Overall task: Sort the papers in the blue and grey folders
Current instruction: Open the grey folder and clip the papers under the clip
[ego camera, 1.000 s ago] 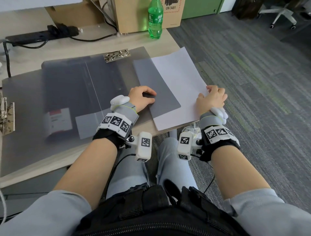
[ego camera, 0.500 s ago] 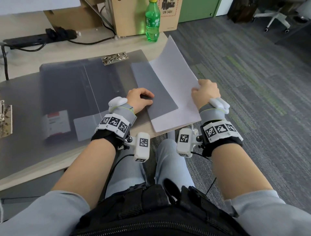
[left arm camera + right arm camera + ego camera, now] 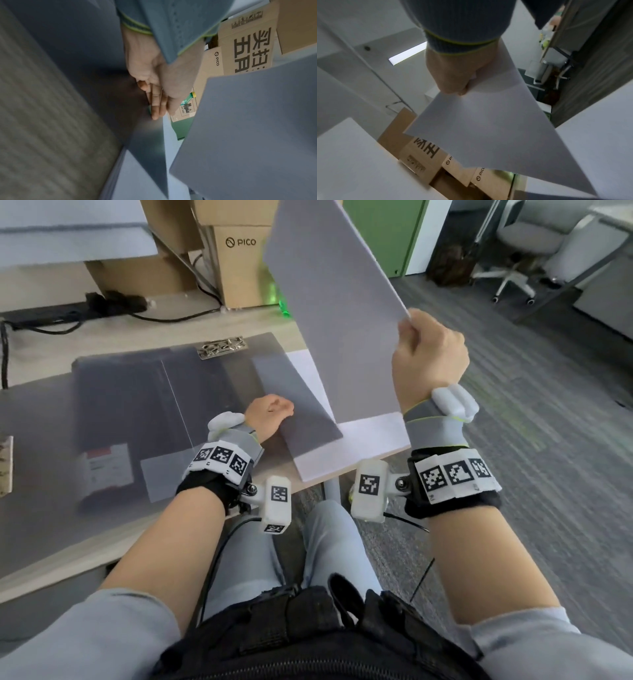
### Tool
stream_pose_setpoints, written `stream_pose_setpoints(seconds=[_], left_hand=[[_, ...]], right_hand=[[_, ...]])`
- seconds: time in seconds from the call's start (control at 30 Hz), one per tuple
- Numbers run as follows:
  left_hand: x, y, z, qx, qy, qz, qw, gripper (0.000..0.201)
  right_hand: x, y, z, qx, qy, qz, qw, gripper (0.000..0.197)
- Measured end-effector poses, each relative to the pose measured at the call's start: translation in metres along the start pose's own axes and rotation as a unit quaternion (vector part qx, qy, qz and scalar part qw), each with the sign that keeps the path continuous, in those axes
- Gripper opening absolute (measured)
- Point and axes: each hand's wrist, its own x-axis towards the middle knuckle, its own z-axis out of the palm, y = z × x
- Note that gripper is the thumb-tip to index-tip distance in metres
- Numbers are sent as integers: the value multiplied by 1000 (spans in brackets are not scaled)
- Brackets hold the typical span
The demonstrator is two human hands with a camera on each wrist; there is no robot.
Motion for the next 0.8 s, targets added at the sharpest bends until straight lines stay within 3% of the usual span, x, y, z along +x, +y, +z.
stream_pose_setpoints(seconds=[0.13, 0.23, 0.3, 0.4, 0.5, 0.67, 0.8], left_hand=[[-7, 28, -14, -122, 36, 1, 992, 34], [-16, 47, -36, -217, 115, 57, 968, 24], [-25, 54, -55, -254, 182, 104, 944, 16], [-40, 41, -81, -284, 218, 122, 926, 32], [-55, 14, -87, -271, 225, 45, 935, 26], [-68, 11, -83, -267, 220, 22, 938, 8], [-71, 6, -101, -237, 263, 18, 935, 25]], right_hand=[[-5, -8, 4, 217, 75, -1, 973, 24], [-11, -22, 10, 362, 49, -1, 931, 46], [-14, -24, 21, 415, 6, 19, 910, 43], [-24, -25, 46, 436, -137, 57, 888, 10], [-44, -24, 68, 446, -262, 116, 848, 13], [-59, -34, 85, 468, -268, 177, 823, 15], [-57, -59, 91, 498, -278, 162, 805, 14]])
